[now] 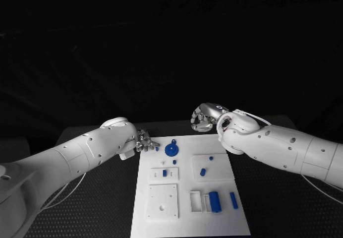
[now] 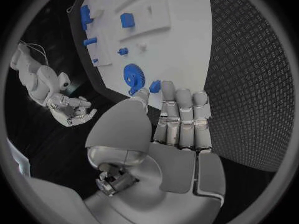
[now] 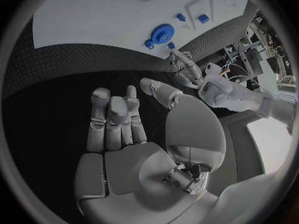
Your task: Assemble the parts on the task board
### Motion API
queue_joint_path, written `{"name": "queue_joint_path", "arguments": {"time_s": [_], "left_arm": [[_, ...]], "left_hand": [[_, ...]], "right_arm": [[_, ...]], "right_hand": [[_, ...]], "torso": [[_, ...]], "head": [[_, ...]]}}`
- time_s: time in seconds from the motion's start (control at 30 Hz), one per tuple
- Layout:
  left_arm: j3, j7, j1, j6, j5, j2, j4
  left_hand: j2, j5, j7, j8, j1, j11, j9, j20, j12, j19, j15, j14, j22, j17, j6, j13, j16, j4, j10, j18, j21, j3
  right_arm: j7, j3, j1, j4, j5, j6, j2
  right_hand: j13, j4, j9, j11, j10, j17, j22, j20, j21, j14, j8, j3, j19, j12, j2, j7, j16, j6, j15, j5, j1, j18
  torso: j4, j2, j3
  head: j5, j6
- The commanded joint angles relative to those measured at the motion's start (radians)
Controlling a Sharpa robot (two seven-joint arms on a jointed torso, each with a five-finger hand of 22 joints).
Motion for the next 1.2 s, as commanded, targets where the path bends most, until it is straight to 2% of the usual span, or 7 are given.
{"name": "queue_joint_path", "arguments": {"time_s": [0.03, 0.33, 0.47, 0.6, 0.97, 1.07, 1.2], "left_arm": [[0.001, 0.015, -0.002, 0.016, 0.014, 0.006, -0.005], [0.001, 0.017, -0.007, 0.002, 0.035, 0.019, -0.026], [0.001, 0.017, -0.007, 0.001, 0.038, 0.021, -0.029], [0.001, 0.019, -0.007, 0.003, 0.04, 0.023, -0.032], [0.001, 0.019, -0.007, 0.006, 0.053, 0.024, -0.034], [0.001, 0.019, -0.007, 0.009, 0.054, 0.024, -0.034], [0.001, 0.019, -0.007, 0.012, 0.054, 0.026, -0.035]], "left_hand": [[0.001, 0.007, 0.001, 0.007, 0.012, -0.006, -0.001, -0.103, 0.001, 0.005, -0.004, -0.001, 0.009, -0.001, 0.006, 0.002, 0.005, 0.0, 0.003, -0.017, -0.005, -0.006], [-0.002, 0.028, -0.002, 0.013, 0.026, -0.008, 0.0, -0.104, 0.001, 0.006, -0.005, 0.0, 0.011, -0.003, 0.014, 0.002, 0.006, 0.0, 0.003, -0.018, -0.008, -0.019], [-0.026, 0.081, -0.002, 0.015, 0.007, -0.008, 0.0, -0.102, 0.002, 0.007, -0.004, 0.0, 0.012, -0.003, 0.018, 0.003, 0.008, 0.002, 0.004, -0.021, -0.009, -0.032], [-0.03, 0.093, -0.004, 0.018, 0.001, -0.01, 0.0, -0.104, 0.002, 0.01, -0.005, 0.0, 0.013, -0.004, 0.022, 0.003, 0.009, 0.002, 0.004, -0.02, -0.01, -0.034], [-0.013, 0.153, -0.011, 0.033, 0.065, -0.016, 0.002, -0.108, 0.007, 0.01, -0.01, -0.001, 0.019, -0.003, 0.041, 0.008, 0.019, -0.008, 0.005, -0.02, -0.01, -0.032], [0.001, 0.158, -0.011, 0.034, 0.097, -0.016, 0.002, -0.108, 0.008, 0.009, -0.01, -0.002, 0.02, -0.004, 0.041, 0.009, 0.021, -0.013, 0.006, -0.021, -0.009, -0.033], [0.004, 0.158, -0.011, 0.035, 0.116, -0.016, 0.002, -0.108, 0.008, 0.009, -0.01, -0.003, 0.02, -0.004, 0.041, 0.01, 0.022, -0.015, 0.006, -0.022, -0.009, -0.038]], "right_arm": [[0.007, 0.001, 0.0, 0.002, -0.005, -0.001, 0.001], [0.006, 0.001, 0.0, 0.002, -0.005, -0.001, 0.003], [0.006, 0.001, 0.0, 0.002, -0.005, 0.0, 0.002], [0.006, 0.001, 0.0, 0.002, -0.005, 0.0, 0.003], [0.005, 0.001, 0.0, 0.001, -0.005, 0.001, 0.004], [0.005, 0.001, 0.0, 0.0, -0.005, 0.002, 0.004], [0.005, 0.001, 0.0, 0.0, -0.005, 0.002, 0.004]], "right_hand": [[-0.001, -0.003, 0.0, 0.006, -0.002, -0.001, 0.012, -0.001, -0.005, -0.002, -0.003, 0.004, 0.007, 0.004, 0.0, 0.006, -0.007, 0.002, 0.006, 0.005, -0.006, 0.021], [-0.001, -0.003, 0.0, 0.006, -0.002, -0.001, 0.012, -0.001, -0.005, -0.002, -0.003, 0.004, 0.007, 0.004, 0.0, 0.006, -0.007, 0.003, 0.006, 0.005, -0.006, 0.021], [-0.001, -0.003, 0.0, 0.006, -0.002, -0.001, 0.012, -0.001, -0.005, -0.002, -0.003, 0.004, 0.007, 0.004, 0.0, 0.006, -0.007, 0.003, 0.006, 0.005, -0.006, 0.021], [-0.001, -0.003, 0.0, 0.006, -0.002, -0.001, 0.012, -0.001, -0.005, -0.002, -0.003, 0.004, 0.007, 0.004, 0.0, 0.006, -0.007, 0.003, 0.006, 0.005, -0.006, 0.021], [-0.001, -0.003, 0.001, 0.006, -0.002, -0.001, 0.012, -0.001, -0.005, -0.002, -0.003, 0.004, 0.007, 0.004, 0.0, 0.006, -0.007, 0.003, 0.006, 0.005, -0.006, 0.021], [-0.001, -0.003, 0.001, 0.006, -0.002, -0.001, 0.012, -0.001, -0.005, -0.002, -0.003, 0.004, 0.007, 0.004, 0.0, 0.006, -0.007, 0.003, 0.006, 0.005, -0.006, 0.021], [-0.001, -0.003, 0.001, 0.006, -0.002, -0.001, 0.012, -0.001, -0.005, -0.002, -0.002, 0.004, 0.007, 0.004, 0.0, 0.006, -0.007, 0.003, 0.006, 0.005, -0.006, 0.021]], "torso": [[-0.0005, 0.001, 0.0001], [-0.0014, 0.001, 0.0009], [-0.0006, 0.001, 0.0005], [-0.0004, 0.0, 0.0007], [-0.0004, 0.0, 0.0002], [-0.0004, 0.001, 0.0002], [0.0001, 0.001, 0.0002]], "head": [[0.0, -0.001], [0.0, -0.002], [-0.001, -0.003], [0.0, -0.004], [-0.002, -0.002], [-0.001, -0.001], [-0.001, -0.002]]}}
